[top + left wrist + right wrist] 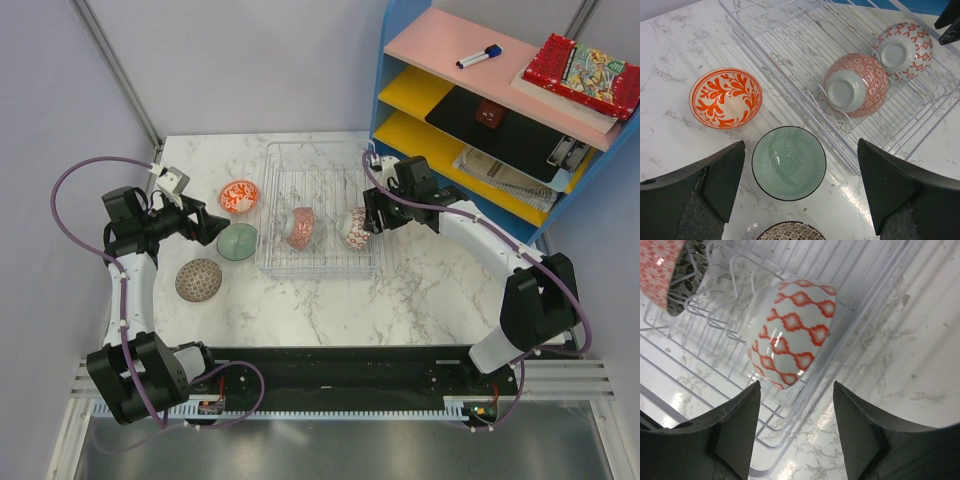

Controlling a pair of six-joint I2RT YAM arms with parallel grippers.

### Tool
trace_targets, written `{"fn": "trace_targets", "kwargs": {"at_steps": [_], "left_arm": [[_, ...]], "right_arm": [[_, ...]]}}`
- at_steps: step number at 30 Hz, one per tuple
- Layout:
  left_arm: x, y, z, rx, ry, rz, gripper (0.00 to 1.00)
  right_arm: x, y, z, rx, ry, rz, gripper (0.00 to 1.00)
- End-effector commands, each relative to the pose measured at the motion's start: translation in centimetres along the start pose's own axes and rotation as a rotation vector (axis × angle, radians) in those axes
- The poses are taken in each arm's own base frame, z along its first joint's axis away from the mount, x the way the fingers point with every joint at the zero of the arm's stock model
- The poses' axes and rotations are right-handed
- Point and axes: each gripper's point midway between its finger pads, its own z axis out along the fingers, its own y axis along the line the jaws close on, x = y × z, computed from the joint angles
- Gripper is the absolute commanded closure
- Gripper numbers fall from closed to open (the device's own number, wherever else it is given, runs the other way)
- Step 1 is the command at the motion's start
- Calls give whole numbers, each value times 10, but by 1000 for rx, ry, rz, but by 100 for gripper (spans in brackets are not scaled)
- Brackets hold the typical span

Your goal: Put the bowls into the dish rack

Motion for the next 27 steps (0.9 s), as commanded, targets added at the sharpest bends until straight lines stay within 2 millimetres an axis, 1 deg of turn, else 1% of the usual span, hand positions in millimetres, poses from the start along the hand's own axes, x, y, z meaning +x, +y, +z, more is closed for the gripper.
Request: {"fn": "trace_targets", "kwargs": {"at_steps": [1,3,5,7,8,11,14,15,20,24,27], "left_arm": [[-8,-2,-2,12,-23,33,0],[-8,0,0,21,-23,31,0],[-9,1,1,24,-21,25,0],[-10,4,1,18,-21,28,0],[-9,3,1,21,-20,27,0],[-8,1,2,29,-21,33,0],[-3,-2,3,36,-15,25,0],[-1,-4,3,39,-14,24,0],[12,-18,0,49,1,47,0],[25,-26,1,54,25,56,0],[31,-30,7,60,50,75,0]], "right_arm": [[-10,-21,-28,124,-9,-33,33],[-18,-23,-32,143,-32,-40,33],[-29,-21,-38,143,-68,-61,34],[-36,-25,-42,172,-86,-64,34],[-38,-25,-43,172,-92,-75,34],[-35,-26,-42,177,-89,-76,35],[-24,-24,-36,148,-59,-97,38],[-19,-23,-36,141,-38,-114,41],[6,-32,-30,175,42,-130,48],[21,-33,-22,162,84,-124,50],[24,-28,-16,133,99,-115,50]]}}
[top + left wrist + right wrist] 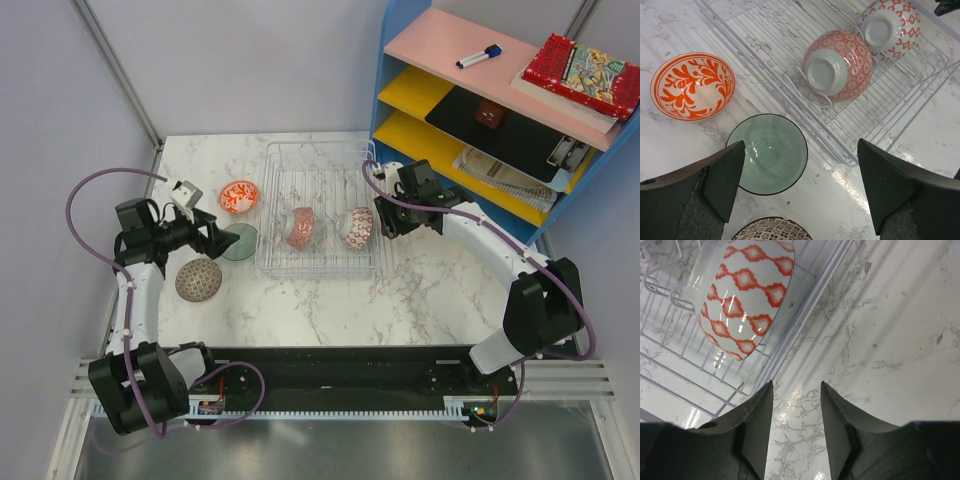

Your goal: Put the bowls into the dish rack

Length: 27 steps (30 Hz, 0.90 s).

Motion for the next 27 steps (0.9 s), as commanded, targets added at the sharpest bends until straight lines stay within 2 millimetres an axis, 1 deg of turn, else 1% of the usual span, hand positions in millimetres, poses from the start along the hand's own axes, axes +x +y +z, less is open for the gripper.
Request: {"fn": "trace_targets", "kwargs": {"at_steps": [1,4,5,6,8,9,11,12,13,16,18,21,22,23,27], "left_arm": [[4,-5,5,3,25,75,0],[-1,-8,14,24,38,89,0],[1,-6,17,29,49,77,0],[-3,-4,20,26,52,85,0],[-4,-6,27,44,64,91,0],[-4,-4,32,50,74,81,0],[-1,-10,40,67,94,89,0],[2,-10,44,65,111,91,0],[3,-15,49,83,118,100,0],[6,-18,55,87,132,103,0],[5,-15,56,73,128,104,0],[5,-11,59,61,130,104,0],[5,-9,60,56,130,106,0],[8,-8,63,55,139,100,0],[17,-1,69,21,166,112,0]], "right_arm": [[1,7,4,-34,10,-17,51],[-1,10,6,-48,9,-15,52],[-1,10,6,-49,11,-13,52],[-2,11,7,-54,11,-16,52],[-2,12,8,-59,15,-18,53],[-3,13,9,-63,14,-20,53],[-2,15,9,-72,19,-21,54],[-3,16,8,-75,17,-23,54],[-3,16,8,-68,18,-22,54],[-8,11,1,-37,-1,-24,53],[-16,8,-7,-15,-31,-30,52],[-27,11,-19,-31,-59,-39,50],[-27,13,-21,-39,-55,-41,50],[-31,14,-25,-43,-66,-42,49],[-30,19,-27,-71,-63,-41,48]]}}
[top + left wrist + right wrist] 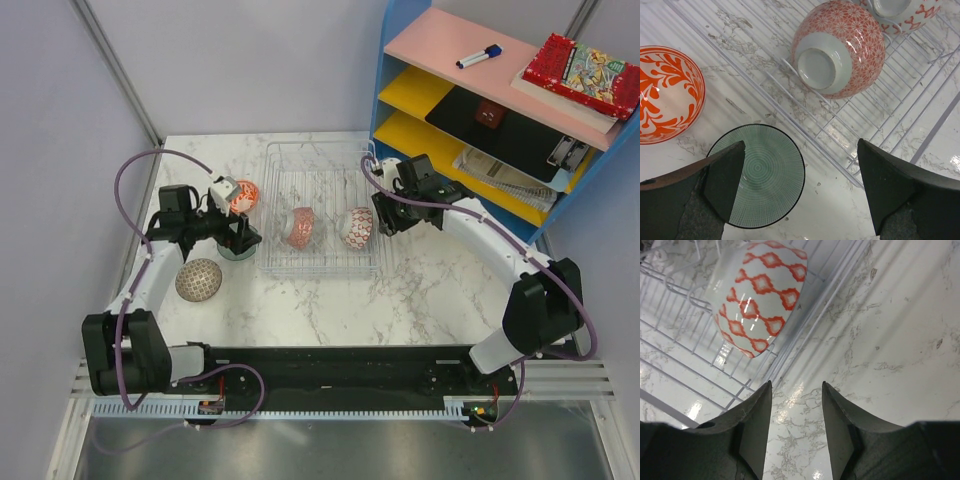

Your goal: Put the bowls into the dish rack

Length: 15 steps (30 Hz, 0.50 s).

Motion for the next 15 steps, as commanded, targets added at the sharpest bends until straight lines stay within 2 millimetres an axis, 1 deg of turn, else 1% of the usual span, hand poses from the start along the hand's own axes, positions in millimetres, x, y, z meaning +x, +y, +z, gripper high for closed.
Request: {"fn": "trace_targets", "kwargs": {"at_steps": [1,7,8,10,11,15], "left_arm": [[-10,14,8,-54,-5,66,0],[2,16,19,-55,31,57,0],[5,17,21,-55,37,52,0],[9,17,22,-51,46,45,0],[10,7,28,-23,52,56,0],[16,1,32,-5,66,62,0]], "right_arm": [[-25,13,-21,-50,-83,-24,48],[-20,18,-11,-85,-62,-20,49],[-15,17,-7,-83,-46,-18,49],[-13,18,-3,-86,-39,-21,50],[-10,19,-1,-92,-33,-22,50],[-6,19,4,-93,-26,-21,50]]}}
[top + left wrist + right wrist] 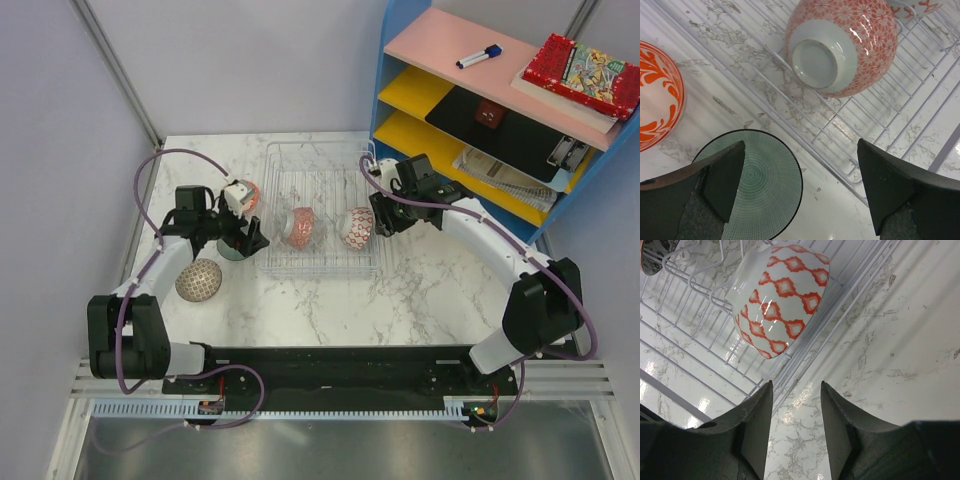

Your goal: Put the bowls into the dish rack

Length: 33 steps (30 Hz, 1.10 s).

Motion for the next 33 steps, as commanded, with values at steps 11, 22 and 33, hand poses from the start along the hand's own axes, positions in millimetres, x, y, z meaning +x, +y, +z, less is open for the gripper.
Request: {"fn": "trace_targets", "kwargs": {"at_steps": [11,22,33], "left_arm": [[16,-20,14,60,28,49,0],[34,-55,8,158,82,71,0],[32,-84,-10,207,92,113,0]], "right_arm": [[24,6,25,-24,56,-36,57],[43,16,3,-35,72,-90,81],[76,34,-13,-108,109,-132,83]]}}
